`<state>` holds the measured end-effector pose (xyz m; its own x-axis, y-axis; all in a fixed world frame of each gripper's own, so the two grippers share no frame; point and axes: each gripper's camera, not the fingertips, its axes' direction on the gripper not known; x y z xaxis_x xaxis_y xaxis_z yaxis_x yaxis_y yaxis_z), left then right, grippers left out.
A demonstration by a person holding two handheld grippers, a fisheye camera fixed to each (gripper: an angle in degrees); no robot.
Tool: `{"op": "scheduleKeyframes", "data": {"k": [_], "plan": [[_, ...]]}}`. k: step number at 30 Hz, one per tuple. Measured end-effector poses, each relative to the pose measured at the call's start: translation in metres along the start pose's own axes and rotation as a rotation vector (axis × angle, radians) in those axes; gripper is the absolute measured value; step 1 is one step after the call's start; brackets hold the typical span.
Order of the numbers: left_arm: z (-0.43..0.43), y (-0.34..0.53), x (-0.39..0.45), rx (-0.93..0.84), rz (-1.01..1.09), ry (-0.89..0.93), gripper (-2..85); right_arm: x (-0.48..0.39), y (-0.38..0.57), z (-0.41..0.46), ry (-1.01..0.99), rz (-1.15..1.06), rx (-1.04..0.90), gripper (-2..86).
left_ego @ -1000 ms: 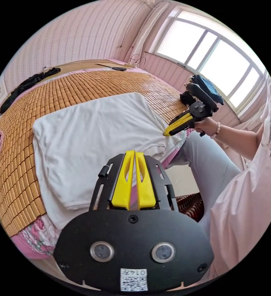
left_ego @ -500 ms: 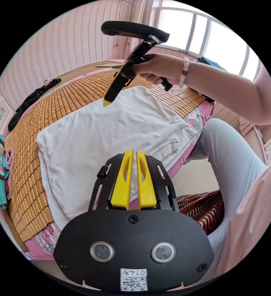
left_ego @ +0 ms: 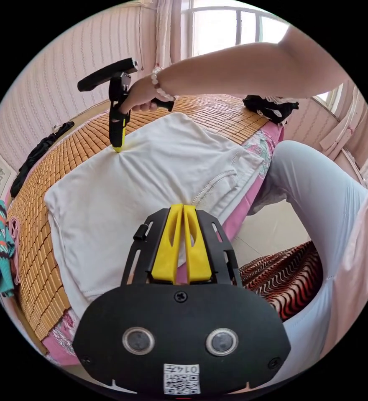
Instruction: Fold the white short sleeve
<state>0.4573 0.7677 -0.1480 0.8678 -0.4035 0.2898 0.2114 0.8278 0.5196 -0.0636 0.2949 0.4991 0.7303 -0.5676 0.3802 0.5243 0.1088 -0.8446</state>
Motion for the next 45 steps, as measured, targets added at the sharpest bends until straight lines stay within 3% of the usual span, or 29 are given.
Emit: {"op": "scheduleKeyframes", "data": {"k": [4, 6, 11, 15, 20, 32, 40, 45], "plan": [[-0.009, 0.001, 0.001, 0.030, 0.004, 0.031, 1.7, 0.016, 0.077, -0.045, -0.070, 0.101, 0.223, 0.5], [-0.020, 0.002, 0.004, 0.127, -0.004, 0.049, 6.6, 0.019, 0.151, -0.061, -0.070, 0.216, 0.306, 1.8], [-0.007, -0.014, 0.016, 0.171, -0.029, 0.096, 13.5, 0.017, 0.271, -0.034, -0.122, 0.538, 0.125, 10.7], [0.004, -0.036, 0.039, 0.137, 0.071, 0.163, 15.8, 0.017, 0.318, -0.012, -0.245, 0.640, 0.103, 10.6], [0.003, -0.029, 0.043, 0.068, 0.029, 0.168, 14.2, 0.031, 0.336, -0.024, -0.253, 0.635, 0.157, 6.7], [-0.006, 0.023, 0.014, -0.114, -0.038, -0.015, 11.9, 0.063, 0.372, -0.044, -0.362, 0.603, 0.194, 0.5], [-0.015, 0.005, 0.021, 0.012, 0.033, 0.079, 12.4, 0.085, 0.406, -0.066, -0.427, 0.641, 0.267, 0.0], [0.034, -0.041, 0.054, 0.113, 0.098, 0.227, 17.6, 0.096, 0.428, -0.090, -0.583, 0.610, 0.431, 0.2]]}}
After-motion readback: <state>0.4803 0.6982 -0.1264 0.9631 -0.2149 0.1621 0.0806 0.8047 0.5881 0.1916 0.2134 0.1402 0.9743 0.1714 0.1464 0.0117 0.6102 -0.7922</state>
